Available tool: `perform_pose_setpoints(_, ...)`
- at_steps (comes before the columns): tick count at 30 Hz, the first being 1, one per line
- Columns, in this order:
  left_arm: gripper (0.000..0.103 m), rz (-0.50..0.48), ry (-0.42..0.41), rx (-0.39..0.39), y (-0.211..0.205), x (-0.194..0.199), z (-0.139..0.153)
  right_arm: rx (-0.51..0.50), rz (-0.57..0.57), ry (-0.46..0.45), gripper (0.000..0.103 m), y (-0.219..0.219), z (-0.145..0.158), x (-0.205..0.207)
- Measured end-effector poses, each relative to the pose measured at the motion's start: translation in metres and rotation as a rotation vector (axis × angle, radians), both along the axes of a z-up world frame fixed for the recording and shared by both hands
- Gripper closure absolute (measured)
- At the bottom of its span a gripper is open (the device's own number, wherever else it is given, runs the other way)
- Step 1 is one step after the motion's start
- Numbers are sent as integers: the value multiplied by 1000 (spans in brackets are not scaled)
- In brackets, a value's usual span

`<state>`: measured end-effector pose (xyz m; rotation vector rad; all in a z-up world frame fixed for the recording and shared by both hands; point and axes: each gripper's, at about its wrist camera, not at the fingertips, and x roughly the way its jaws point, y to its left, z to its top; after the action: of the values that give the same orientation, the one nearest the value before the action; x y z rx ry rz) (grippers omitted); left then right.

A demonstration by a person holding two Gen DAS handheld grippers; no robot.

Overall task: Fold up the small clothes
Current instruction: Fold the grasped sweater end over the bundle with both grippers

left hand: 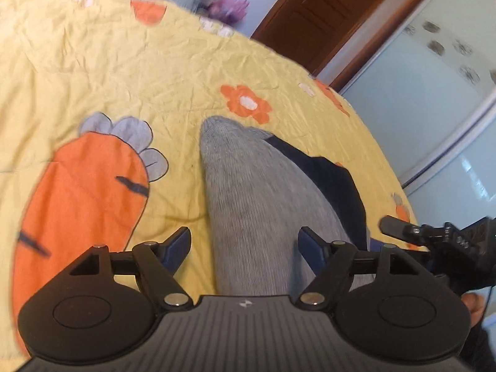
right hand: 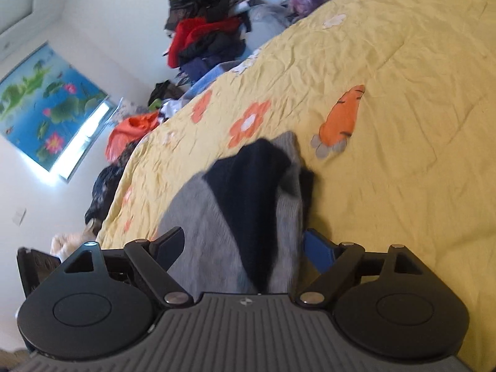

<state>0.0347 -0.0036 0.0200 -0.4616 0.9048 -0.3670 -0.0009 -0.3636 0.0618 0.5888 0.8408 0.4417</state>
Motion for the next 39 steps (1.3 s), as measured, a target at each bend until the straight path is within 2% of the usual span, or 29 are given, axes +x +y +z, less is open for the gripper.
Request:
perform_pose_setpoints(3, 27, -22, 58, -45, -6, 22, -13, -1, -23, 57, 17, 10, -12, 29)
perform_pose_setpoints(5, 28, -31, 31, -35, -13, 27, -18, -19, -4, 71, 16, 21, -20, 39)
perform_pose_setpoints(7, 52, -27, 18, -12, -18, 29, -19, -56, 19, 32, 16, 31, -20, 39)
perform_pose_setpoints(9, 66, -22, -5, -8, -16, 27, -15, -110, 24, 14, 29, 40, -19, 39)
perform_pose_setpoints(10, 69, -33, -28, 15, -15, 25, -10, -140, 25, 15, 54, 44, -19, 39)
perform_pose_setpoints(11, 70, -46, -44, 44, -15, 24, -5, -150, 34, 18, 62, 48, -20, 39)
perform_pose_setpoints(14, 72, -85, -99, 121, -11, 19, 9, -154, 55, -32, 67, 59, -11, 35)
perform_pose_setpoints(16, 73, -77, -140, 172, -1, 18, 20, -132, 71, -46, 67, 71, -3, 41)
perform_pose_setpoints(20, 72, -8, -142, 218, 35, 37, 35, -72, 101, -57, 68, 105, -1, 67)
perform_pose_setpoints(24, 68, 43, -118, 284, 57, 60, 26, -75, 106, -50, 66, 145, -13, 98)
perform_pose_setpoints(25, 62, 43, -110, 296, 59, 61, 21, -92, 105, -41, 58, 153, -17, 102)
perform_pose_setpoints(26, 59, 53, -108, 292, 62, 58, 18, -118, 94, -18, 41, 157, -21, 106)
perform_pose_setpoints(27, 52, 69, -119, 272, 66, 50, 16, -143, 82, 11, 33, 160, -23, 107)
perform_pose_setpoints(28, 38, 79, -137, 247, 70, 40, 15, -146, 80, 16, 27, 158, -23, 103)
perform_pose_setpoints(30, 21, 80, -154, 196, 78, 17, 12, -130, 112, -15, 25, 149, -18, 86)
perform_pose_setpoints(33, 21, 54, -148, 111, 85, -18, 5, -144, 145, -9, 23, 130, -11, 53)
perform_pose_setpoints(35, 22, 41, -136, 90, 85, -39, -1, -134, 161, 5, 23, 118, -11, 30)
perform_pose_setpoints(36, 26, 26, -124, 85, 83, -46, -5, -131, 163, 20, 23, 114, -12, 20)
perform_pose_setpoints(37, 42, 9, -105, 77, 82, -51, -8, -127, 174, 35, 24, 113, -14, 11)
perform_pose_setpoints(39, 59, -4, -69, 54, 78, -59, -14, -103, 207, 62, 27, 115, -19, -5)
